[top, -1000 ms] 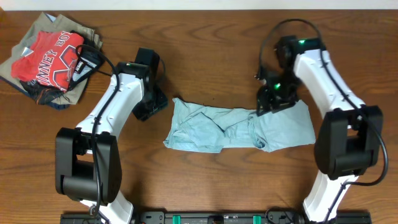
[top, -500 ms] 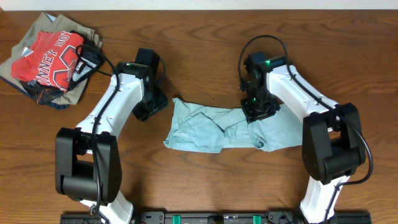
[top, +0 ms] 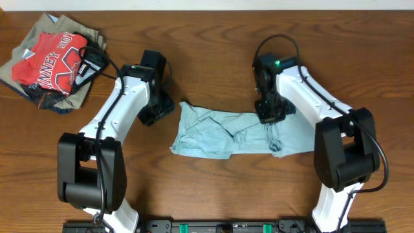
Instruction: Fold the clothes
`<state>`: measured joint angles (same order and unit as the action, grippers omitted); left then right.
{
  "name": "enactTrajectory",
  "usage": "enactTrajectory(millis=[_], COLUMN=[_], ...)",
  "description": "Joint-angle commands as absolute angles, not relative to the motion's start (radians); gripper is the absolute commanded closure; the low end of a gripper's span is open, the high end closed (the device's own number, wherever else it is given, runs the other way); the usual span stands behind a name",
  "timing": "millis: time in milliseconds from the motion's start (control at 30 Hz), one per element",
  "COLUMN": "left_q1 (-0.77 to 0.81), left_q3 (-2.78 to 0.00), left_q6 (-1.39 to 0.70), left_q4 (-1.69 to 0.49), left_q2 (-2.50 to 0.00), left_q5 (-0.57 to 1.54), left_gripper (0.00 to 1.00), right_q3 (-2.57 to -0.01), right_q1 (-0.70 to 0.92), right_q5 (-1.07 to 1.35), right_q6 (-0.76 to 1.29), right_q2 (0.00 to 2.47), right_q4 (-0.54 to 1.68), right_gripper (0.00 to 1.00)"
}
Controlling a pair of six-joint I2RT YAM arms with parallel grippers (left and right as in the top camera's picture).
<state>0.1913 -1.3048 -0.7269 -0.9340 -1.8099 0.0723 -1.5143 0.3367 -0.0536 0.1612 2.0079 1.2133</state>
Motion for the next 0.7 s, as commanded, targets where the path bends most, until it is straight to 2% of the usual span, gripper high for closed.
enactTrajectory(millis=[0,367,433,500,533,567,633,667], left_q1=[0.189,0.189,0.189,0.189,0.189,0.189,0.189,0.189], left_q3=[-1.327,-1.327,-1.327,-1.327,-1.327,-1.327,-1.327,-1.327], left_q6=[-0.707,-0.707,-0.708,-0.708,-0.708,-0.708,-0.708,-0.708], left_q4=[-0.936,-0.936,-0.936,-0.936,-0.936,-0.936,-0.937,-0.937], left_q2=[-1.803,-1.803,-1.803,-1.803,-1.803,-1.803,-1.803,-1.803], left_q5=[0.068,0.068,0.068,0.068,0.068,0.068,0.068,0.069], left_gripper=[0.54,0.54,0.54,0.54,0.54,0.53,0.53,0.44], right_q3=[-1.591,-1.62,-1.62,-1.62,-1.62,-1.62,-1.62,-1.62], right_q1=[0.32,0.324,0.326,0.331,0.331,0.331,0.329,0.326], right_q5=[-0.064,0.031,0.057,0.101,0.121,0.125,0.107,0.082], right_q6=[0.163,0.136,0.11,0.057,0.012,-0.019,-0.058,-0.057], right_q2=[2.001,2.001,2.001,2.001,2.001,2.001,2.001,2.001], right_q4=[1.232,1.22,1.22,1.228,1.238,1.247,1.262,1.266], right_gripper=[0.99,0.99,0.97,0.84,0.73,0.68,0.63,0.61])
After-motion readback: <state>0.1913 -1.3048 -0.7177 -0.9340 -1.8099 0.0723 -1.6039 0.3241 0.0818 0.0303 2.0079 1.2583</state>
